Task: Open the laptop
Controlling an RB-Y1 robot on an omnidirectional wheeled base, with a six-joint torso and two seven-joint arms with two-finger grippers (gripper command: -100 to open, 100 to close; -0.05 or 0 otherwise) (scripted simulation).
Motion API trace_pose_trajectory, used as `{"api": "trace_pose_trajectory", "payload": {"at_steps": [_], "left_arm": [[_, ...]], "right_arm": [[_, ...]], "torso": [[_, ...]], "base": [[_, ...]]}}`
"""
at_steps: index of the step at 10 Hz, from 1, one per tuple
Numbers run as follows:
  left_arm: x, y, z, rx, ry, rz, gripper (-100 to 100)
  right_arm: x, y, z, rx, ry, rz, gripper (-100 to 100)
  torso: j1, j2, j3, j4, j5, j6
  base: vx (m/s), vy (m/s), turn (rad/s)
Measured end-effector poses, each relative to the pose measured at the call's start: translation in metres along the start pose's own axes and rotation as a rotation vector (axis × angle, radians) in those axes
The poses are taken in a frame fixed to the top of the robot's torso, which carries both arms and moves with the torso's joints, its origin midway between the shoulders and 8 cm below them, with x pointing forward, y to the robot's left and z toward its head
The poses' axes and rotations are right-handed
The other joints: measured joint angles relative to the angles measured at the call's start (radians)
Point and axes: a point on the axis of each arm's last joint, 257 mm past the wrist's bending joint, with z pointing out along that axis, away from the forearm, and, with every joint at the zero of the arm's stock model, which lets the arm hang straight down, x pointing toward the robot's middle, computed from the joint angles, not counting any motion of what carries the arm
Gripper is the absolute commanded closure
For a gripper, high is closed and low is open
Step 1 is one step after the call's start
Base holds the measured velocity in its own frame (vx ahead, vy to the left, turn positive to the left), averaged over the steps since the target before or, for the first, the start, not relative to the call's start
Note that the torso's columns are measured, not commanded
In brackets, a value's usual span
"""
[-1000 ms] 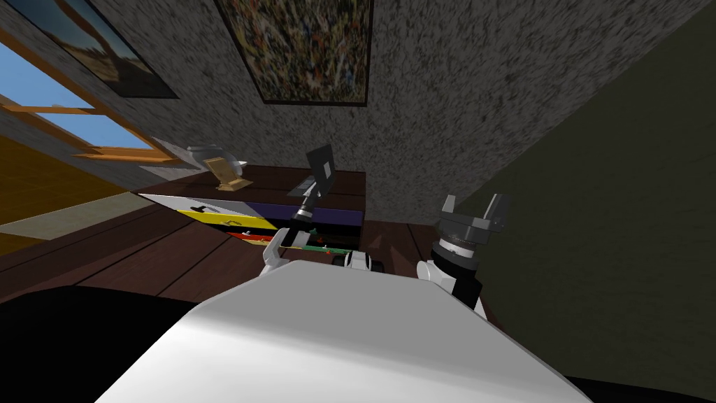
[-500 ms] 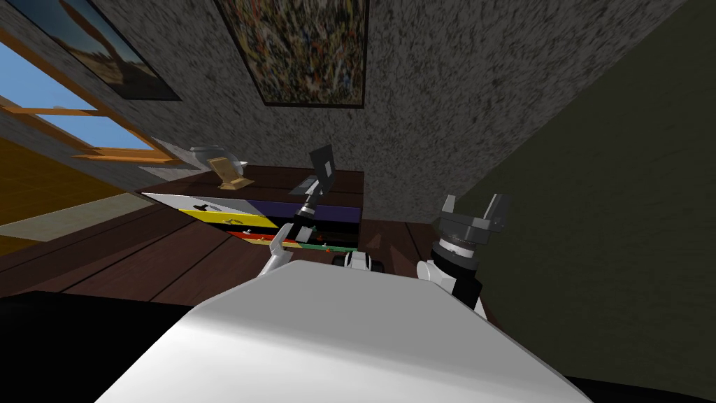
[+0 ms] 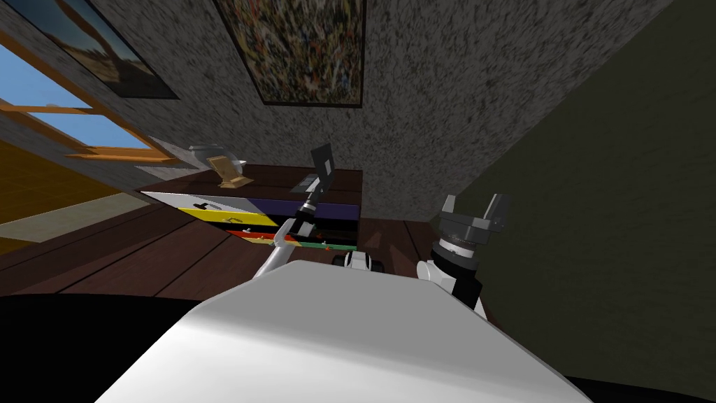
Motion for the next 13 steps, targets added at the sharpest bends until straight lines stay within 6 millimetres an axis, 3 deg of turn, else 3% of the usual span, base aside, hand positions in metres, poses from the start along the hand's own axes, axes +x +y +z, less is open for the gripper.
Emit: {"api": "trace_pose_trajectory", "payload": {"at_steps": [2,5,7,9,13], "left_arm": [[0.002,0.017,0.002,-0.024,0.005,-0.001,-100],[-0.003,0.023,0.022,-0.002,0.007,0.005,-100],[-0.001,0.037,0.023,-0.022,0.009,0.005,-100],[-0.013,0.035,0.037,0.002,0.007,0.011,-100],[-0.022,0.055,0.052,-0.016,0.006,0.014,-100]], "right_arm": [[0.0,0.0,0.0,0.0,0.0,0.0,0],[0.0,0.0,0.0,0.0,0.0,0.0,0],[0.0,0.0,0.0,0.0,0.0,0.0,0],[0.0,0.0,0.0,0.0,0.0,0.0,0],[0.0,0.0,0.0,0.0,0.0,0.0,0]], "torso": [[0.005,-0.007,-0.004,-0.006,0.004,-0.001],[0.002,-0.002,-0.001,-0.002,0.002,0.001],[0.006,-0.008,-0.005,-0.009,0.006,-0.001],[0.001,-0.001,-0.001,-0.002,0.001,0.001],[0.004,-0.005,-0.004,-0.004,0.003,0.0]], "base": [[-0.033,-0.029,-0.035],[-0.054,-0.015,-0.011],[-0.039,-0.022,-0.029],[-0.083,-0.037,-0.013],[-0.047,-0.031,-0.026]]}}
